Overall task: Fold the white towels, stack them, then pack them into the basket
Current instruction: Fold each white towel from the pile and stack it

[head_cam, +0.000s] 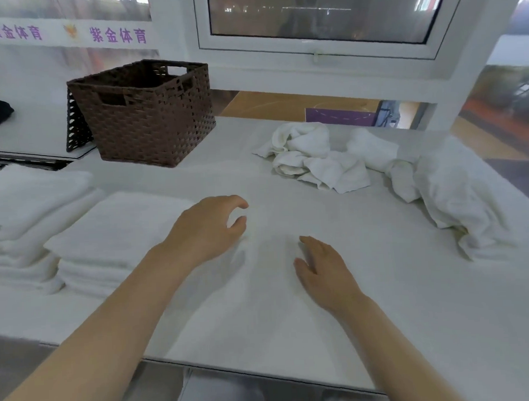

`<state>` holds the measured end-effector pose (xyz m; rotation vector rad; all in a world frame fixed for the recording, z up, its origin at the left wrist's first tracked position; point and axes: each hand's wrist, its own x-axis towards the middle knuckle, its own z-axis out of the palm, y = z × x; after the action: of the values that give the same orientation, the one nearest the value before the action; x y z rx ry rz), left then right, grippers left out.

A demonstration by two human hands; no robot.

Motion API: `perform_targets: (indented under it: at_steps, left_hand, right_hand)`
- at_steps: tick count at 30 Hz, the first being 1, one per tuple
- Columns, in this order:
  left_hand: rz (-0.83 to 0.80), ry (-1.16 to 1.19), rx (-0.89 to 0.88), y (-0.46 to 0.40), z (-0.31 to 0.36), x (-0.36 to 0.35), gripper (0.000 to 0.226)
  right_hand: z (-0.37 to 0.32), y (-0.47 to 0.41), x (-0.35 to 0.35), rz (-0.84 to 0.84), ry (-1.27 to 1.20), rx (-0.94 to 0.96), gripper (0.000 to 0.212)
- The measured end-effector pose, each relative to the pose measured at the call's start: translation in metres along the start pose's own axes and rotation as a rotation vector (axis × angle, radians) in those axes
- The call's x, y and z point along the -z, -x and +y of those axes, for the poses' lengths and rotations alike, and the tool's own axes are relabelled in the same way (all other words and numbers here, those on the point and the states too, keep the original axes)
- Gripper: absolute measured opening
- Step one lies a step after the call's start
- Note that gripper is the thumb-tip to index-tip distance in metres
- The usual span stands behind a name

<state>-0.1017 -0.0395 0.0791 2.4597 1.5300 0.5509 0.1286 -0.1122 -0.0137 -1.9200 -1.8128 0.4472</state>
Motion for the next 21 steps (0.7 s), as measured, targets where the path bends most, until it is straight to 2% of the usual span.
perform_targets:
  at_steps: [5, 11, 15, 18, 21]
  left_hand:
    - [-0.145, 0.067, -0.102, -0.014, 0.051, -0.07, 0.037]
    - [-0.158, 0.187, -0.099, -0.017, 0.082, -0.113, 0.037]
    - [-0.16, 0.219, -0.135, -0.022, 0.081, -0.131, 0.037]
    - [-0.162, 0.171, -0.173, -0.026, 0.067, -0.144, 0.042]
    - [-0.148, 0.174, -0.128, -0.031, 0.052, -0.149, 0.044]
  right_hand:
    - [0.06, 0.019, 0.032, 0.114, 0.12, -0.141, 0.05]
    - [0.133, 0.036, 0.072, 0.353, 0.12, -0.402, 0.048]
    - [0.167, 0.035, 0.089, 0.595, 0.179, -0.586, 0.062]
    - [0.178, 0.028, 0.097, 0.624, 0.169, -0.686, 0.067]
    - [0.188, 0.016, 0.098, 0.573, 0.253, -0.651, 0.06]
